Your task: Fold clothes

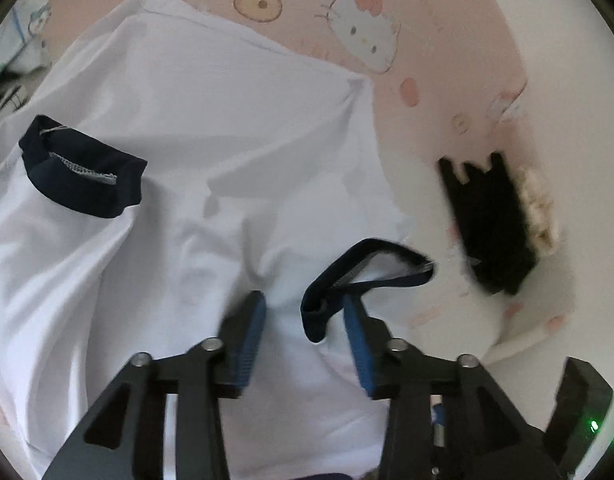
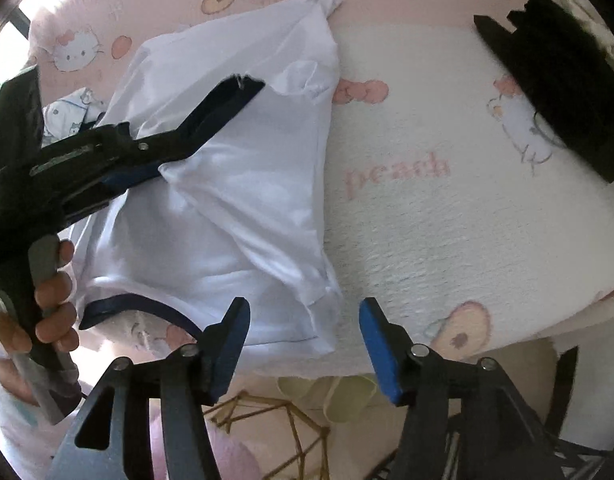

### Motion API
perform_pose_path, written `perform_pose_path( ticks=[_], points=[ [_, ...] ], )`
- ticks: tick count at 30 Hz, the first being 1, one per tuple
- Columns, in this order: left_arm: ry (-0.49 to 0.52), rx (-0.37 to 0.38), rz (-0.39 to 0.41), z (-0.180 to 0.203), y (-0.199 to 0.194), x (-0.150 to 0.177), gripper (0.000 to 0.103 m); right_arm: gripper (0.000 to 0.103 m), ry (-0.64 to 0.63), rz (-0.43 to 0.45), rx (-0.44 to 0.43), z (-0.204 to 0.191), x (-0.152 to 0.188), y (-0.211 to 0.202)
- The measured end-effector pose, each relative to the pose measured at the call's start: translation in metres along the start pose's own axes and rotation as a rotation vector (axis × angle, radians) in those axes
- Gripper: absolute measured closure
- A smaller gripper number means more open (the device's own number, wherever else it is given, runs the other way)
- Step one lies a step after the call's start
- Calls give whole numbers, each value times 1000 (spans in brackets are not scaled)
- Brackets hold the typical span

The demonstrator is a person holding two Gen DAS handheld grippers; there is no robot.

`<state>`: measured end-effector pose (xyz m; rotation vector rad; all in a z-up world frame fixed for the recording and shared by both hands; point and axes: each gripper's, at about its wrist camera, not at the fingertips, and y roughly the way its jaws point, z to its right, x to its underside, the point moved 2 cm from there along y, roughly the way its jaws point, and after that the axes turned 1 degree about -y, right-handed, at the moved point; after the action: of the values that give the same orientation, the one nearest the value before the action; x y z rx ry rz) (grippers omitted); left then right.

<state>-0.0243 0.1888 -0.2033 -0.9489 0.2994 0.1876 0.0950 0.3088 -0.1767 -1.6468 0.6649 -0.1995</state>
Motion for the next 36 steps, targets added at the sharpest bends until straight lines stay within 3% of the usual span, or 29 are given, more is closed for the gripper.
perform_pose_path(
  ticks=[3,11,13,18,21,26,30,31,33,34,36],
  points=[
    [40,-33,13,6,-7,2,55,47,23,-11,-20,-1,-17,-8],
    [186,-161,67,24,-11,9,55,47,85,-39,-75,-3,-62,-29],
    [201,-157,60,22,-13,11,55,47,106,-62,-95,-3,-73,-32],
    [187,-129,57,21,-12,11,55,47,204,-237,-203,6,-92,-23],
    [186,-118,48,22,-7,11,55,47,286,-244,-265,21,-93,-29],
    [194,-117,36,22,-2,13,55,47,283,-229,-196,21,-109,-11],
    [218,-117,43,25,0,16,55,47,315,-250,-194,18,-112,11],
    [237,-118,53,27,0,18,55,49,319,-248,-203,17,-113,14],
    [279,-119,75,31,-1,21,56,73,319,-229,-204,16,-116,16],
    [305,-130,79,34,1,22,58,76,305,-225,-194,15,-119,18],
    [341,-160,71,39,5,24,72,90,271,-239,-161,13,-124,24]
  ],
)
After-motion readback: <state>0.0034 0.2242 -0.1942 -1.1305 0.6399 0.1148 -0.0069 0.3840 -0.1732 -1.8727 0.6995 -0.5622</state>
